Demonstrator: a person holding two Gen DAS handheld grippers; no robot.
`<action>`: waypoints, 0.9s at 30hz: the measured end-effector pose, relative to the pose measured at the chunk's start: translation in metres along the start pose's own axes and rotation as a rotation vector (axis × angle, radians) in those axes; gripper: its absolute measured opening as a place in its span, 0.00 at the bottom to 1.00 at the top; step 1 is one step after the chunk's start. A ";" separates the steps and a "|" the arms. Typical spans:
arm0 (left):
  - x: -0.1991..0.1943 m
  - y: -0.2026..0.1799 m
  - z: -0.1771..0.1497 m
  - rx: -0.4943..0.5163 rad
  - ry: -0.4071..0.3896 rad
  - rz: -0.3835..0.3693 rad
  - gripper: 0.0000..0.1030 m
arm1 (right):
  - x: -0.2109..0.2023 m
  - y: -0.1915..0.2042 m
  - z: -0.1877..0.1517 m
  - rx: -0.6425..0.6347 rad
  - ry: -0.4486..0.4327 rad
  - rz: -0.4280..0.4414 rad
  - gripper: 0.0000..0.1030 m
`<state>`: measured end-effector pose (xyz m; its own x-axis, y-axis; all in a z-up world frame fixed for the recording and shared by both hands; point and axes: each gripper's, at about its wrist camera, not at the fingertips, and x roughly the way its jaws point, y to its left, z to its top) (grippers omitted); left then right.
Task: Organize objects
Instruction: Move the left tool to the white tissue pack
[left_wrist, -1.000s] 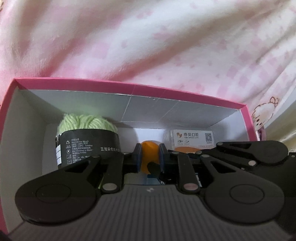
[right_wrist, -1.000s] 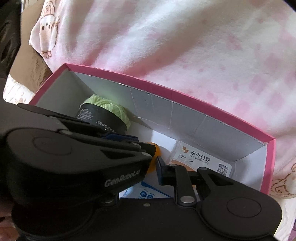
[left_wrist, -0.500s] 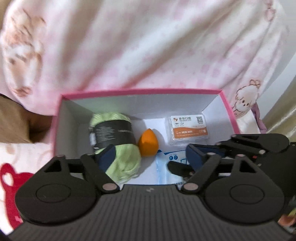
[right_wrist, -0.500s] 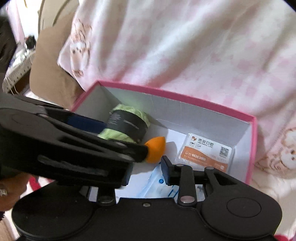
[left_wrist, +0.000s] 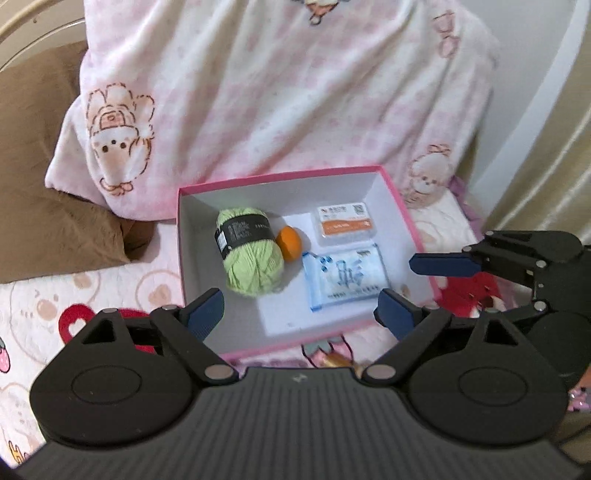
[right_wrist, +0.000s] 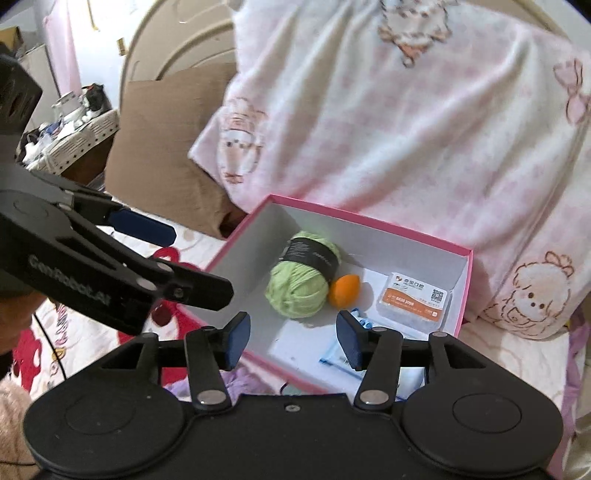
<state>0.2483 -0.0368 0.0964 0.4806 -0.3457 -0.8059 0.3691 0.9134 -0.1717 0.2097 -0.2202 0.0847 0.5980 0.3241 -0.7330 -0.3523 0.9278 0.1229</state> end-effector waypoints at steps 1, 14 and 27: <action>-0.008 0.001 -0.004 0.001 0.004 -0.002 0.88 | -0.003 0.004 -0.001 0.000 0.001 0.003 0.57; -0.055 0.015 -0.074 -0.019 0.004 -0.056 0.88 | -0.050 0.061 -0.042 -0.045 0.037 0.033 0.76; -0.003 0.022 -0.142 -0.058 0.055 -0.090 0.88 | -0.015 0.078 -0.105 -0.037 0.114 0.026 0.76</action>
<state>0.1421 0.0149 0.0145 0.4024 -0.4157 -0.8157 0.3612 0.8908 -0.2758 0.0978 -0.1721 0.0348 0.5029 0.3231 -0.8017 -0.3946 0.9110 0.1197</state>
